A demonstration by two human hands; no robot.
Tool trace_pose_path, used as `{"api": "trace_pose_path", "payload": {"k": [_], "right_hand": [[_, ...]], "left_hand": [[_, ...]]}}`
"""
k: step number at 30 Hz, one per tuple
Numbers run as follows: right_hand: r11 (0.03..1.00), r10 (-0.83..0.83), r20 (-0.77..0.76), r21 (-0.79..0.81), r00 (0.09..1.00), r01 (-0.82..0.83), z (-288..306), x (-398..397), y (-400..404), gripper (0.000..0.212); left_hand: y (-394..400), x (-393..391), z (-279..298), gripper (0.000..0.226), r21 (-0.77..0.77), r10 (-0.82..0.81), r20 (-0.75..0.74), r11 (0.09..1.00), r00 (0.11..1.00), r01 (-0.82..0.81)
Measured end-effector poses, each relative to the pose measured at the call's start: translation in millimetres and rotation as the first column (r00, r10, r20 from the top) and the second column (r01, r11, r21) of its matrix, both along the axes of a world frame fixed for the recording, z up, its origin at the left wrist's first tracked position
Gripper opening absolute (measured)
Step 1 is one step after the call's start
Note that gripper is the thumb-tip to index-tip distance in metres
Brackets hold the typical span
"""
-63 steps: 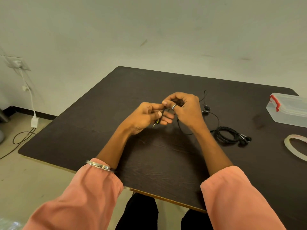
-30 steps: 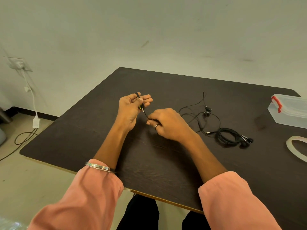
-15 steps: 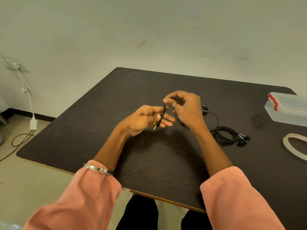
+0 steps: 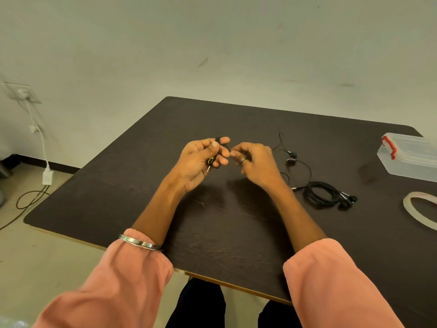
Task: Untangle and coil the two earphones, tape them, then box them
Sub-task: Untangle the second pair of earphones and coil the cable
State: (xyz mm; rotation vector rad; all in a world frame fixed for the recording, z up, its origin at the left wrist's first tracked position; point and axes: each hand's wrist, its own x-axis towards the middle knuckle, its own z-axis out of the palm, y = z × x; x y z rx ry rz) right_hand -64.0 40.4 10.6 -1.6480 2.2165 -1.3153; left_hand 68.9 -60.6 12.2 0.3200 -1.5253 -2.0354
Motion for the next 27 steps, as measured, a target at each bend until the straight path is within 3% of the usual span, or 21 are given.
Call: {"api": "trace_pose_path", "payload": {"k": [3,7,13,16,19,22,27], "right_hand": [[0.978,0.152,-0.114,0.164,0.982,-0.133,-2,11,-2,0.015],[0.904,0.339,-0.33,0.372,0.881,-0.209,-4,28,-8,0.018],[0.897,0.398,-0.419,0.363,0.816,-0.251,0,37,-7,0.022],[0.949,0.313,-0.397,0.176,0.863,-0.263,3,30,-5,0.019],[0.979,0.199,-0.252,0.011,0.947,-0.203,7,23,-1,0.014],[0.99,0.128,-0.128,-0.049,0.984,-0.135,11,16,3,0.013],[0.991,0.051,0.097,-0.13,0.994,-0.039,14,3,7,0.007]], "left_hand": [[-7,0,0,0.02,0.082,0.169,-0.041,0.983,0.985,-0.165],[-18,2,0,0.015,0.203,0.376,-0.088,0.913,0.922,-0.353],[-25,1,-5,0.012,0.085,0.456,-0.016,0.887,0.89,-0.454],[-25,0,-9,0.019,-0.036,0.402,0.03,0.915,0.915,-0.401],[-21,-2,-10,0.024,-0.168,0.33,0.093,0.935,0.939,-0.311],[-13,-3,-10,0.03,-0.326,0.234,0.155,0.929,0.96,-0.174],[-2,-1,-8,0.031,-0.407,-0.04,0.213,0.905,0.976,0.126]]}}
